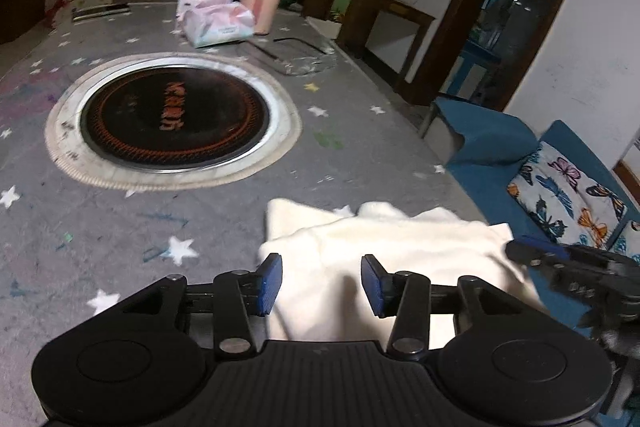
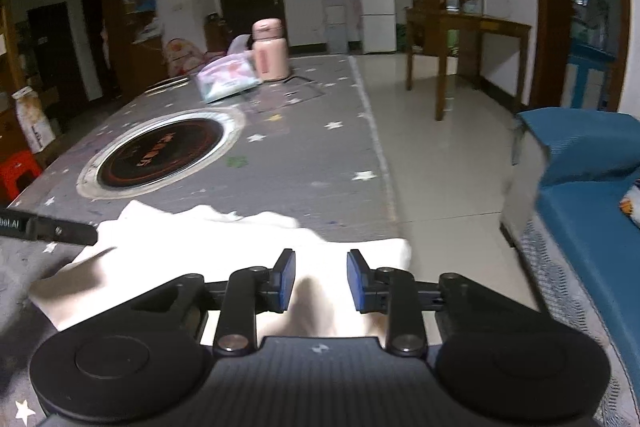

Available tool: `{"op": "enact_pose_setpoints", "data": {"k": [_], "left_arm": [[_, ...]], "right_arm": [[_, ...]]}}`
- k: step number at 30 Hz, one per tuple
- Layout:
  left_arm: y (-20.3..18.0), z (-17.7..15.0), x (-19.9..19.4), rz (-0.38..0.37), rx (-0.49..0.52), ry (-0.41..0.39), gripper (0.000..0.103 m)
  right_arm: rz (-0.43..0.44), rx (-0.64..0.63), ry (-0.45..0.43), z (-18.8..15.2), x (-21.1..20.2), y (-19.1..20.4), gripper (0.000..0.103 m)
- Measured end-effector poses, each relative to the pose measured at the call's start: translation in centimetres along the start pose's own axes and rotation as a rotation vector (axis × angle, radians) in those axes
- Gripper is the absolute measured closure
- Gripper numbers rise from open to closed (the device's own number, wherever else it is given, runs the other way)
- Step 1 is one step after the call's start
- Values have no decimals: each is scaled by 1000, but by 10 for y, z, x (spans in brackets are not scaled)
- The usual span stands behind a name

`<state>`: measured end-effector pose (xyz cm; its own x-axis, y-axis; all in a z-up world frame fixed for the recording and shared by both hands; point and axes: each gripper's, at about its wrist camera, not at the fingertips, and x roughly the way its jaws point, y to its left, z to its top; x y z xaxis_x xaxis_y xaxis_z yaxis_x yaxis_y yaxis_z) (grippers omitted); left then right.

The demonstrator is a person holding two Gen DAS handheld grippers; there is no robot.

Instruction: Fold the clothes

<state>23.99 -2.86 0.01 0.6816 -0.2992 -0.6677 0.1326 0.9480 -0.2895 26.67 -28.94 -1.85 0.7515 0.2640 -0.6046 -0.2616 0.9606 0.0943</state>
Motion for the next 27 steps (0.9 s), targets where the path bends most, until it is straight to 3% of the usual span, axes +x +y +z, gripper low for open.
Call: {"op": "enact_pose_setpoints", "data": {"k": [7, 17, 27], "left_arm": [[-12, 11, 25, -19, 32, 27, 56], [-16, 17, 55, -17, 56, 60, 56], [-22, 12, 44, -18, 78, 45, 54]], "right_arm": [[43, 3, 16, 7, 19, 9, 76], [6, -3, 15, 2, 50, 8, 77], [33, -33, -5, -1, 10, 16, 76]]}}
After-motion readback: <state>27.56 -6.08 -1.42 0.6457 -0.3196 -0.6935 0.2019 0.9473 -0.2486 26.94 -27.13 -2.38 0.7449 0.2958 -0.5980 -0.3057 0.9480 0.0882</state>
